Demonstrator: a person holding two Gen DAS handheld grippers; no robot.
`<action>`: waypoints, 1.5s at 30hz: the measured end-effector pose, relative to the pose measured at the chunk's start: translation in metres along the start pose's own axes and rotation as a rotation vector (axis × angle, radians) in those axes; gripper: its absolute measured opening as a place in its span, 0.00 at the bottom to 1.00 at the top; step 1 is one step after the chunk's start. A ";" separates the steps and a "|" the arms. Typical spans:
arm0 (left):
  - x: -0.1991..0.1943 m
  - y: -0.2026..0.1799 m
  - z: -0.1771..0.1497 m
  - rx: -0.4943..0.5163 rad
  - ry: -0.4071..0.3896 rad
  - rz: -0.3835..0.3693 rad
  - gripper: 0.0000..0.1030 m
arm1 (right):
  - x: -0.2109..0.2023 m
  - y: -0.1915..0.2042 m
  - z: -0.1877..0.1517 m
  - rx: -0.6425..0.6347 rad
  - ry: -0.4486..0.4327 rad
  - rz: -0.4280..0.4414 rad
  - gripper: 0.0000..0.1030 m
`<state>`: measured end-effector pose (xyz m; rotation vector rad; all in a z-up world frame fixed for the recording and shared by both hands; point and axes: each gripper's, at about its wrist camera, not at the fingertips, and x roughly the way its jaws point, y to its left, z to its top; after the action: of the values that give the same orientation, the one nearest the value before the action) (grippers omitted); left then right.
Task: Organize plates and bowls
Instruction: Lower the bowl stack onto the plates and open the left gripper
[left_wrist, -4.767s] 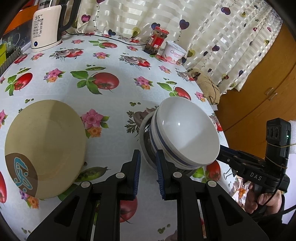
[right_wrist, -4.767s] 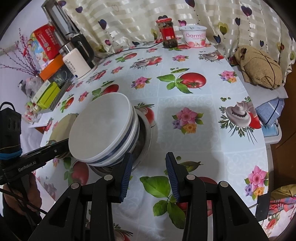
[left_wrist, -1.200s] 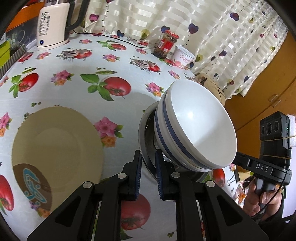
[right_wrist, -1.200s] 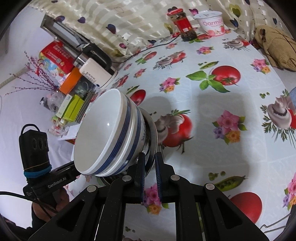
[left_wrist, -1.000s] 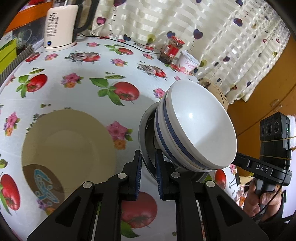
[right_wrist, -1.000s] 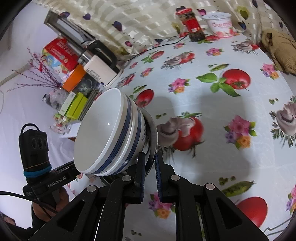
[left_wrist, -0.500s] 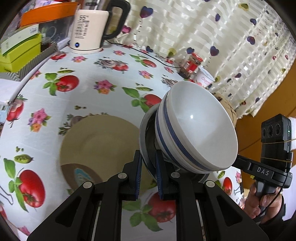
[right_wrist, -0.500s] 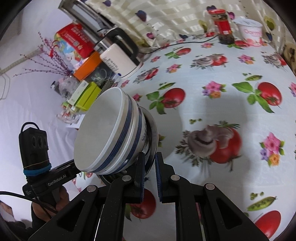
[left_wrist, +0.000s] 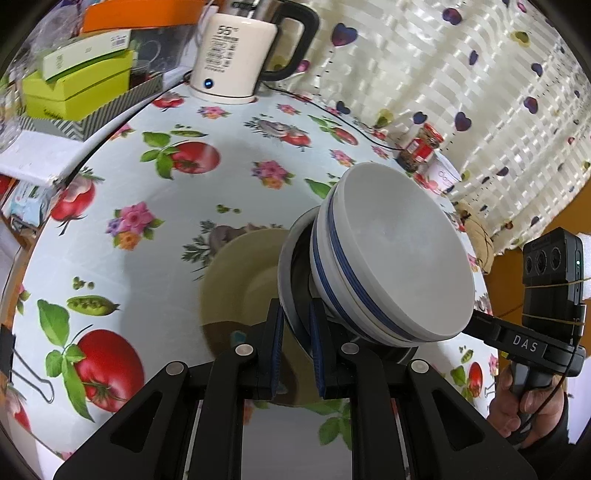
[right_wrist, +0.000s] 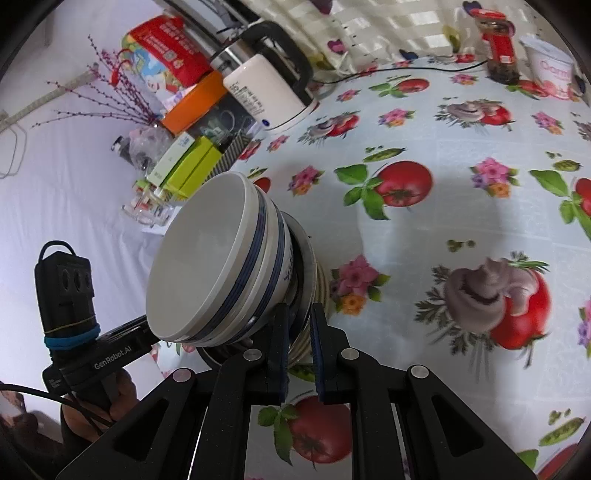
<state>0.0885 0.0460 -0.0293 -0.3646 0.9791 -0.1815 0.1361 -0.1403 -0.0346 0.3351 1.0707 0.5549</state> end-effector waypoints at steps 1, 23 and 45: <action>0.000 0.004 -0.001 -0.006 -0.001 0.005 0.14 | 0.004 0.001 0.001 -0.002 0.006 0.003 0.11; 0.002 0.031 -0.005 -0.076 0.010 0.014 0.14 | 0.036 0.022 0.007 -0.056 0.080 -0.043 0.11; -0.022 0.027 -0.012 -0.065 -0.052 0.096 0.21 | 0.010 0.036 -0.006 -0.148 0.057 -0.129 0.27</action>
<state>0.0662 0.0747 -0.0286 -0.3794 0.9510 -0.0525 0.1252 -0.1049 -0.0262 0.1200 1.0910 0.5273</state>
